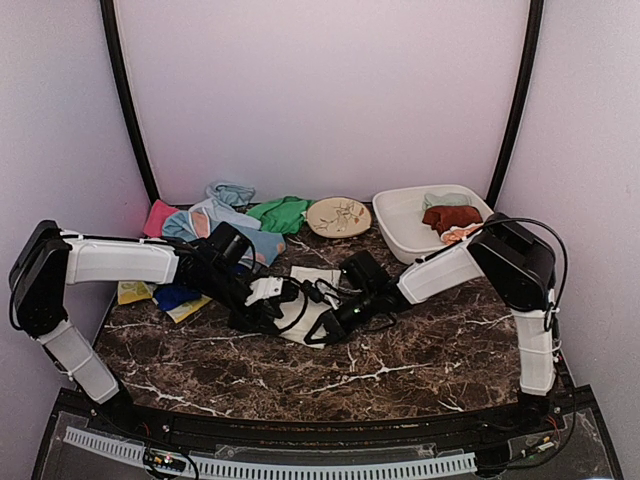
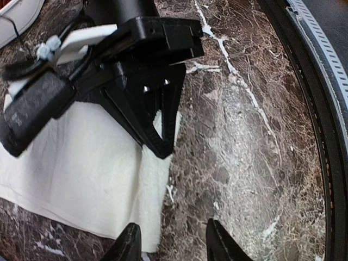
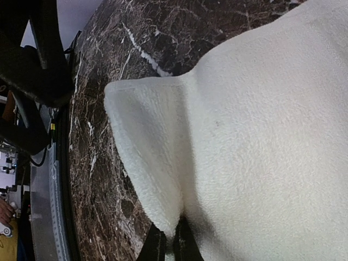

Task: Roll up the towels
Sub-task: Roll the towel at the center of the board.

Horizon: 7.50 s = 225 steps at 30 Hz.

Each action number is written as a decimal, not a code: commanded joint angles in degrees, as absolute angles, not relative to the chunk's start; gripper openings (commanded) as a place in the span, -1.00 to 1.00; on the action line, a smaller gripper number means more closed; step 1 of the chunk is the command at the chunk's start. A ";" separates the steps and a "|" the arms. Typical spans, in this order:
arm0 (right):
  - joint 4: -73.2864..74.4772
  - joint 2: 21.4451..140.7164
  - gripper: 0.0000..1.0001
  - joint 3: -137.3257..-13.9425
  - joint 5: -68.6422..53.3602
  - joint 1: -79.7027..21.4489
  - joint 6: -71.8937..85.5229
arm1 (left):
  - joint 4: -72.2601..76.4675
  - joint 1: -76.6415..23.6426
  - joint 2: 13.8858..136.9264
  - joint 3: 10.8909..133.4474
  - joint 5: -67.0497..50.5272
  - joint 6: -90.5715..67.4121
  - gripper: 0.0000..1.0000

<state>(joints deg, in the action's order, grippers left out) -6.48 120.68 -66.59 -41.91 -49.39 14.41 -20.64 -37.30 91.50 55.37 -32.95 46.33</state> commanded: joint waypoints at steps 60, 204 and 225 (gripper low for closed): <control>-34.91 86.82 0.76 -31.86 30.29 -73.51 -24.85 | -44.15 -31.51 119.79 76.43 -37.71 30.60 -1.00; -30.27 117.41 -0.32 -56.67 12.48 -68.73 -39.70 | -55.02 -32.75 121.90 82.71 -40.32 48.50 -1.00; -13.91 117.81 -1.00 -59.99 -9.67 -60.02 -9.10 | -42.08 -16.95 103.05 65.16 -49.71 49.34 -0.12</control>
